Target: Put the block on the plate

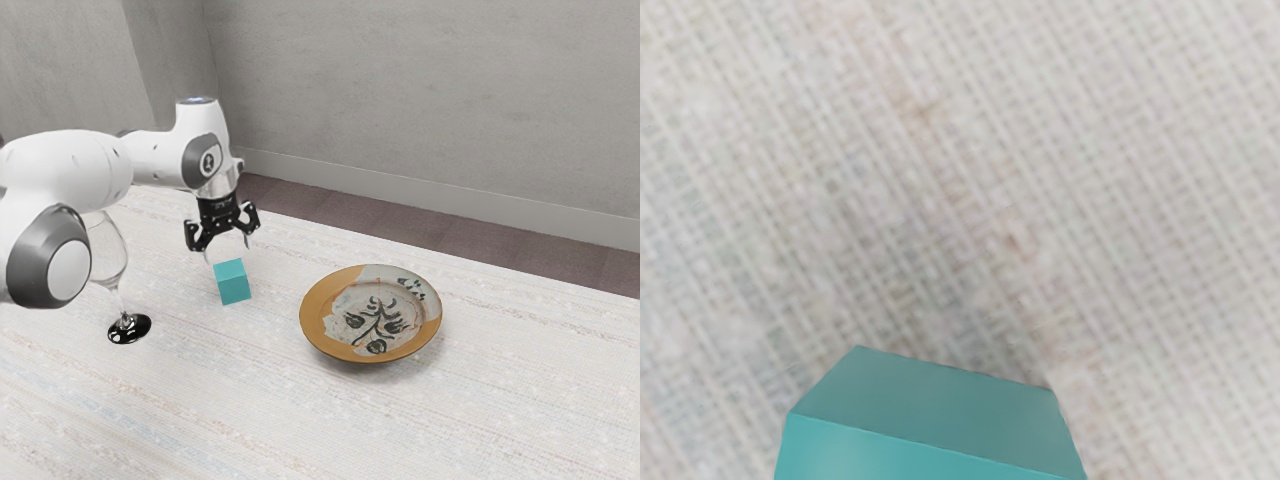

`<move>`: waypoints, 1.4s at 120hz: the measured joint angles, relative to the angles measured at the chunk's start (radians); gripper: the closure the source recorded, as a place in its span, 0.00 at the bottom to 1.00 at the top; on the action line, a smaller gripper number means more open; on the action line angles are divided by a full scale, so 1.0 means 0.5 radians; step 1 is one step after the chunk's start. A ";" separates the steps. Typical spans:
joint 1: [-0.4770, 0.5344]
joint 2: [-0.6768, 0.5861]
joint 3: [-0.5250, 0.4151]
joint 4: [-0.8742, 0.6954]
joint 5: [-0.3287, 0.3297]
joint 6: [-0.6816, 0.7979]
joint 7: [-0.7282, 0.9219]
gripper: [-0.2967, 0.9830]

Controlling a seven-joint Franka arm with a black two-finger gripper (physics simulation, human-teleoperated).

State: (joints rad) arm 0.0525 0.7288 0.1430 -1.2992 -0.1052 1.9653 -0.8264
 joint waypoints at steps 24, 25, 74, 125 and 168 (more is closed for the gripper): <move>0.026 0.055 0.000 0.001 -0.008 0.016 0.008 0.23; 0.026 0.059 0.000 0.001 -0.008 0.016 0.008 0.23; 0.027 0.194 -0.004 0.050 -0.024 0.027 0.016 0.25; 0.027 0.180 -0.004 0.064 -0.046 0.034 0.014 0.43; 0.010 -0.110 -0.013 0.002 -0.041 -0.003 0.010 0.46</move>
State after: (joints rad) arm 0.0574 0.6737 0.1365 -1.2982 -0.1255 1.9640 -0.8213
